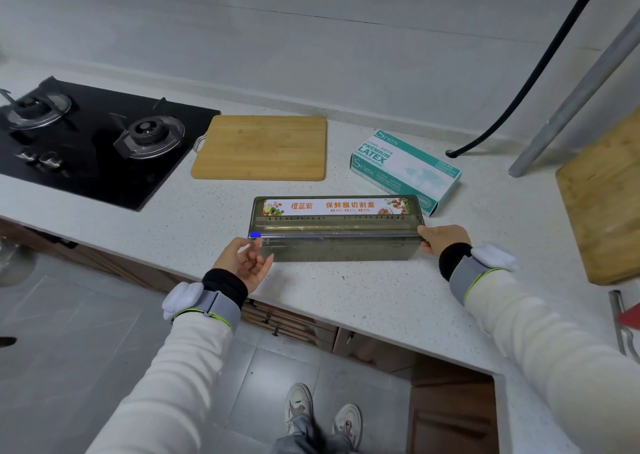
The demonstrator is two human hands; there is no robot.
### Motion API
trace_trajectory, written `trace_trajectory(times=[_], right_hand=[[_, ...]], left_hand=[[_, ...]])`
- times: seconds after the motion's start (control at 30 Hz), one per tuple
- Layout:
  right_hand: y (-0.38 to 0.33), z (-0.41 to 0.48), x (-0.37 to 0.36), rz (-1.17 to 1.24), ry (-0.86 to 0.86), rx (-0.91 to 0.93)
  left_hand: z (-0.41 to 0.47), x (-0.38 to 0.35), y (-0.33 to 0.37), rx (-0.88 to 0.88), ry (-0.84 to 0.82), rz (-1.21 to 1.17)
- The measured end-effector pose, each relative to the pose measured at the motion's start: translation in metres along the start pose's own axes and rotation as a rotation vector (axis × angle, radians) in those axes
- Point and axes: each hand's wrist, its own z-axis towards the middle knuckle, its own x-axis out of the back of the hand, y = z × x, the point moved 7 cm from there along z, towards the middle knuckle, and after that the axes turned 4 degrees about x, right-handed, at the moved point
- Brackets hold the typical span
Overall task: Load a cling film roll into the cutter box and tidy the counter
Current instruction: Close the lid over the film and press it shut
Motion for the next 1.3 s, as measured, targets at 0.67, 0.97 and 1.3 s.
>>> trace_trajectory(times=[0.67,0.97,1.3], right_hand=[[-0.002,-0.009,0.002,0.007,0.019,-0.03],[-0.001,-0.011,0.003,-0.007,0.016,-0.052],[-0.009,-0.014,0.002,0.03,-0.045,-0.029]], left_hand=[[0.016,0.002,0.035,-0.375,0.365,0.758],[0.014,0.0,0.035,-0.399,0.32,0.587],[0.006,-0.009,0.04,-0.425,0.34,0.647]])
